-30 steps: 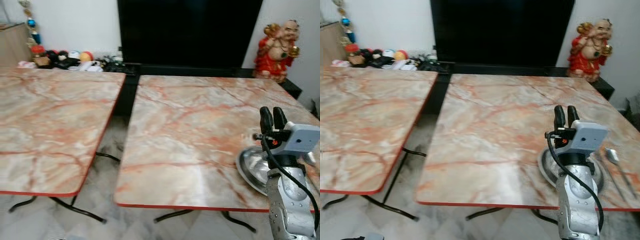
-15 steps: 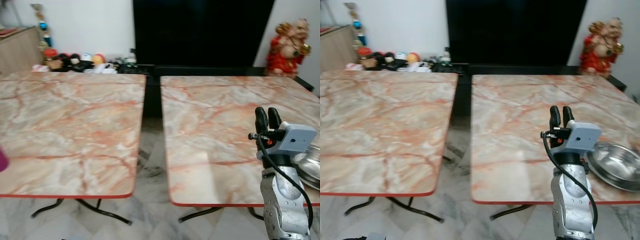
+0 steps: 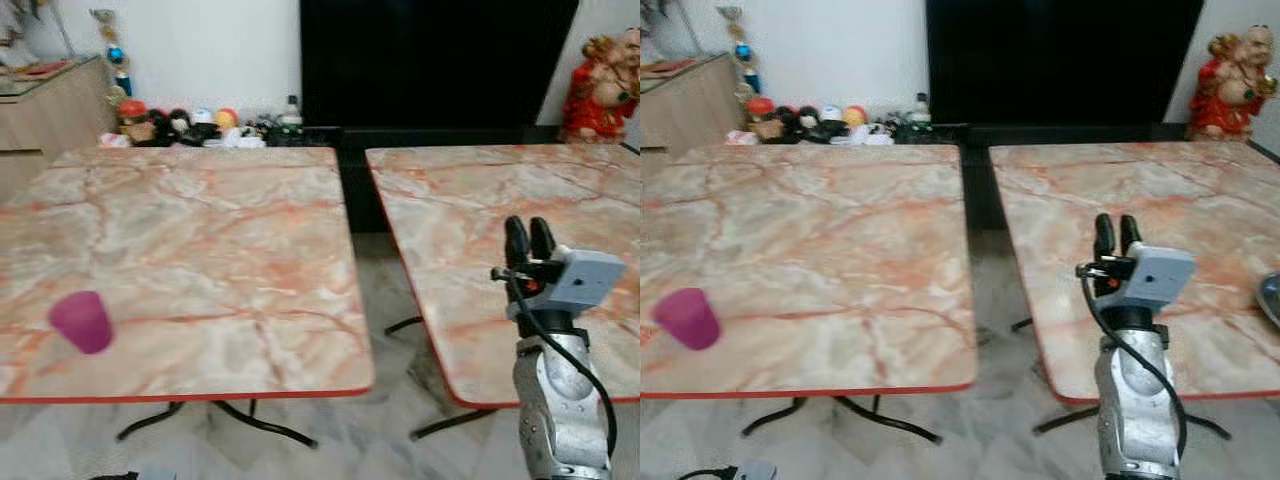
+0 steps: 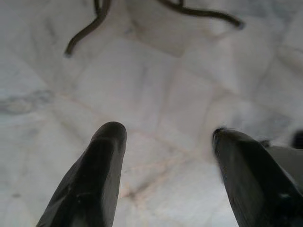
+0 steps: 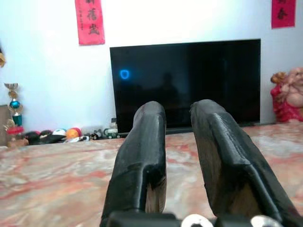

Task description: Setting the table

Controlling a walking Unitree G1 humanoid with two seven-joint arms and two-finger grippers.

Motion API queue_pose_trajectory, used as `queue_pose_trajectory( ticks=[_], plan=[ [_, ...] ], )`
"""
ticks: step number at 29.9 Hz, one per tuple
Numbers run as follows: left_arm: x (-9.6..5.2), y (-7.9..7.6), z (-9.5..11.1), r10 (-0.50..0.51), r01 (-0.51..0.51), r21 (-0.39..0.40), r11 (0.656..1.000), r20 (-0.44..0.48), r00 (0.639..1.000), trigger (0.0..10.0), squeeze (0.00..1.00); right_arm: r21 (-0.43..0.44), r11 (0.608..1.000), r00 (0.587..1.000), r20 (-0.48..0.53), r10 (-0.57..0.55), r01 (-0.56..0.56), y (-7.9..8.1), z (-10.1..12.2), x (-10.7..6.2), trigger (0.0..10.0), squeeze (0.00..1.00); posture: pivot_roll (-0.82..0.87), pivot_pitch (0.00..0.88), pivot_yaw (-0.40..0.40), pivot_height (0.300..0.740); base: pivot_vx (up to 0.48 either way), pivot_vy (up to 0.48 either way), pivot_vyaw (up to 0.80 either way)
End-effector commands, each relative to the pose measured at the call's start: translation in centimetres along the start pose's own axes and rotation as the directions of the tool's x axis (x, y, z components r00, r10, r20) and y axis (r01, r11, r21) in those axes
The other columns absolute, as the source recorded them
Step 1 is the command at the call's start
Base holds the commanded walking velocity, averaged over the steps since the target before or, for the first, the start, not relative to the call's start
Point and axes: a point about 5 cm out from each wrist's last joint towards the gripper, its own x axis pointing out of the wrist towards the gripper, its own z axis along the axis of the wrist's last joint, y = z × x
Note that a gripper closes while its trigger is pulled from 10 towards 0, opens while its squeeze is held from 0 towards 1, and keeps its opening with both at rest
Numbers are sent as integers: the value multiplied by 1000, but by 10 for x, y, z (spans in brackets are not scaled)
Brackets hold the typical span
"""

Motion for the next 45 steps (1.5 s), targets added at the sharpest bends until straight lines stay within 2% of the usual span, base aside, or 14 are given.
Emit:
queue_pose_trajectory(
  ticks=[1,3,19,26,30,38,45],
  plan=[
    [1,-3,2,-13,13,4,1000,4,1000,10000,0,-1,1000,1000,-17,-19,19,-4,-2,-2,10000,0,-25,0,23,740,0,480,0],
    [2,-3,5,-10,10,-3,1000,14,1000,10000,0,3,1000,1000,-19,-13,13,-1,-2,-1,10000,0,-15,35,19,740,0,480,0],
    [1,-1,5,1,-1,-26,1000,19,1000,10000,0,1,1000,999,-22,-25,25,-1,0,4,10000,0,-2,94,16,740,0,480,0],
    [-4,11,-9,23,-24,-37,999,-33,999,10000,0,2,1000,999,-21,-26,26,0,0,5,10000,0,4,99,14,740,0,480,0],
    [-11,21,-25,46,-49,-43,998,-84,995,10000,0,4,1000,1000,-19,-25,25,0,1,6,10000,0,4,100,14,740,0,480,0],
    [-13,21,-34,55,-61,-44,997,-121,991,10000,0,5,1000,999,-18,-27,27,1,0,7,10000,0,6,101,15,740,0,480,0],
    [-13,21,-33,56,-61,-39,997,-114,992,10000,0,4,1000,999,-24,-29,29,0,-1,5,10000,0,8,101,14,740,0,69,0]
  ],
)
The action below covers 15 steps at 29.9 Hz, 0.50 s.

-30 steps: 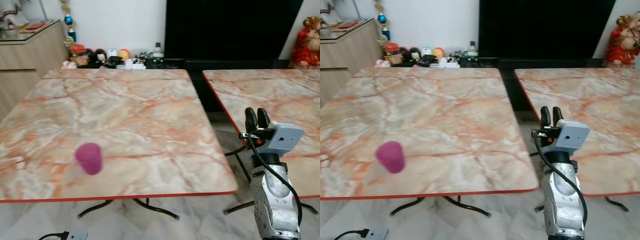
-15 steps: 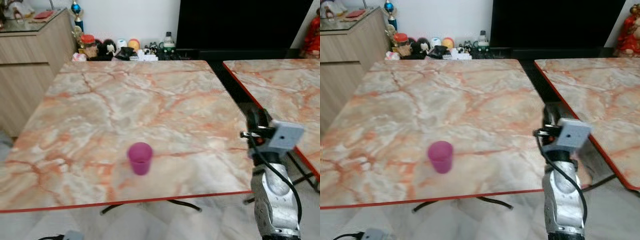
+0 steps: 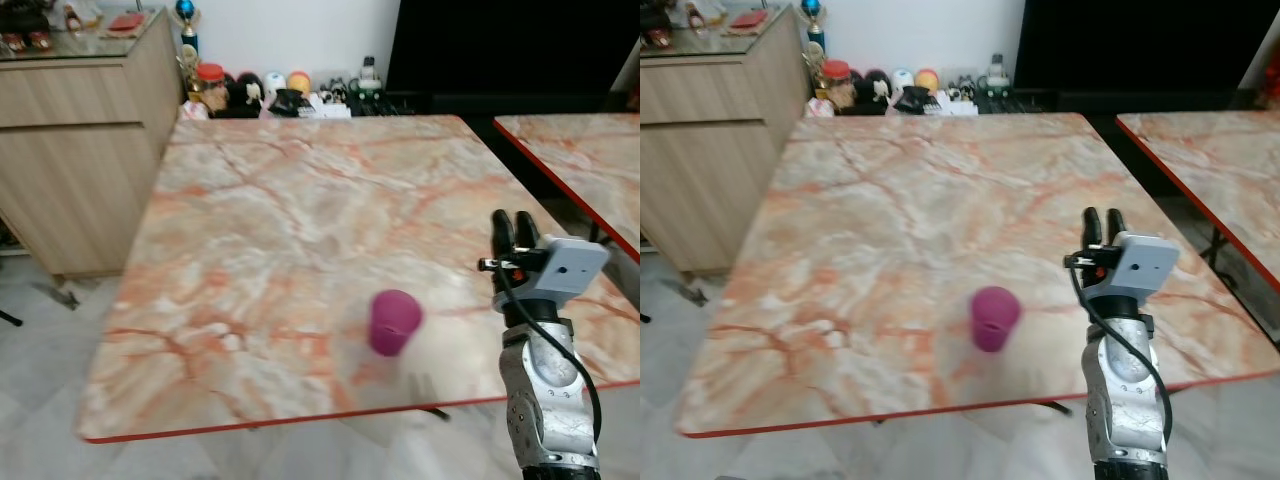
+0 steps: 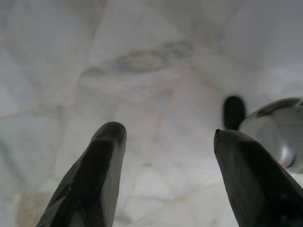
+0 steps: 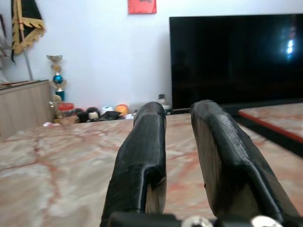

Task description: Setting the table

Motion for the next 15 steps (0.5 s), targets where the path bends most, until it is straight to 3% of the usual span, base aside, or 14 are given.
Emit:
queue_pose_trajectory(
  ticks=[1,5,10,15],
  plan=[
    [-2,-3,-9,-10,10,-2,1000,-28,1000,10000,0,-15,1000,1000,0,-25,25,-8,1,-2,10000,0,8,101,14,740,0,0,0],
    [0,-9,-7,-23,23,24,999,-15,1000,10000,0,-15,1000,1000,0,-26,26,-8,1,-2,10000,0,8,101,14,740,0,0,0],
    [3,-18,0,-33,33,36,999,-1,999,10000,0,-15,1000,1000,-1,-21,21,-7,0,-2,10000,0,8,101,14,740,0,-439,0],
    [4,-21,4,-33,33,21,999,7,999,10000,0,-16,1000,1000,-7,-20,20,-8,0,-4,10000,0,9,105,13,740,0,0,0]
  ],
)
